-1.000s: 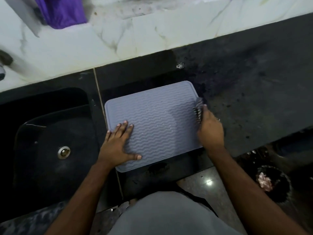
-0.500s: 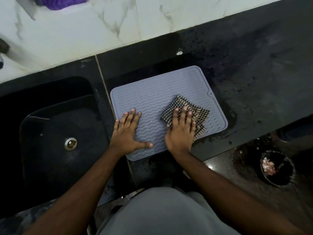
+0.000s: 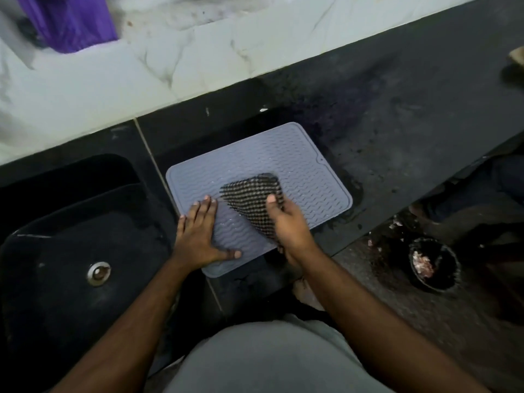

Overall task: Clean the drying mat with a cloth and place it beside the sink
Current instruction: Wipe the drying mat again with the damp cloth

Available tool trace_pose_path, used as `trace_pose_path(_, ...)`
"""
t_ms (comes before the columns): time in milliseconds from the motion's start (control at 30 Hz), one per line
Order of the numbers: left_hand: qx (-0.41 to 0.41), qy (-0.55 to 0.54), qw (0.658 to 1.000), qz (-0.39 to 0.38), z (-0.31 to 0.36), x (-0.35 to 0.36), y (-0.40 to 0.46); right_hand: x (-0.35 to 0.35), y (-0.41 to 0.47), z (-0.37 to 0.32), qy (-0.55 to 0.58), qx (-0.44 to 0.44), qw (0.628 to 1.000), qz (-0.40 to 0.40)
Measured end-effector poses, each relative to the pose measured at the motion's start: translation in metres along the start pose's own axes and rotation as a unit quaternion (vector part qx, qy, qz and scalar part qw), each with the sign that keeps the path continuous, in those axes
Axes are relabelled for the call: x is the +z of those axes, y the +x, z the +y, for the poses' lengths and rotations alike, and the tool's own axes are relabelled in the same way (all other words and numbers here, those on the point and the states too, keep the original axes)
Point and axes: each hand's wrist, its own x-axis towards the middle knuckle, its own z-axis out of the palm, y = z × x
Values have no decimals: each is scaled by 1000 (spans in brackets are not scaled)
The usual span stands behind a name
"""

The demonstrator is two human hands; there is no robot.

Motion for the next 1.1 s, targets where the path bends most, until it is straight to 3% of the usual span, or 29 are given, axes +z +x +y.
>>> trace_pose_path(67, -14, 18, 999, -33, 4, -5, 2, -28, 9, -17, 55, -14, 998, 39)
trace_pose_path(133, -41, 31, 994, -96, 12, -14, 7, -57, 22, -31, 30, -86, 992, 83)
trace_pose_path(233, -84, 61, 977, -188, 33, -24, 15, -94, 46, -39, -83, -186, 970, 131)
trace_pose_path(300, -102, 70, 968, -219, 44, -27, 18, -112, 61, -31, -222, -201, 944, 136)
trace_pose_path(400, -103, 54, 965, -235, 43, -30, 16, -120, 79, 1, -453, -153, 875, 83)
trace_pose_path(467, -87, 33, 967, -239, 36, -30, 15, -107, 78, 26, -583, -98, 805, 52)
trace_pose_path(533, -72, 19, 969, -235, 33, -28, 13, -87, 72, 38, -663, -73, 743, 54)
trace_pose_path(633, -66, 4, 972, -224, 32, -27, 13, -50, 58, 36, -708, -67, 701, 45)
trace_pose_path(867, -64, -8, 975, -210, 34, -27, 10, 15, 25, 27, -695, -83, 714, -17)
trace_pose_path(1000, -67, -15, 983, -172, 37, -24, 11, 36, 3, 25, -666, -122, 729, -97)
trace_pose_path(1067, -68, -38, 989, -122, 34, -18, 9, 42, -6, 22, -618, -152, 761, -124)
trace_pose_path(1100, -65, -50, 993, -85, 32, -16, 6, 42, -7, 17, -575, -146, 795, -128)
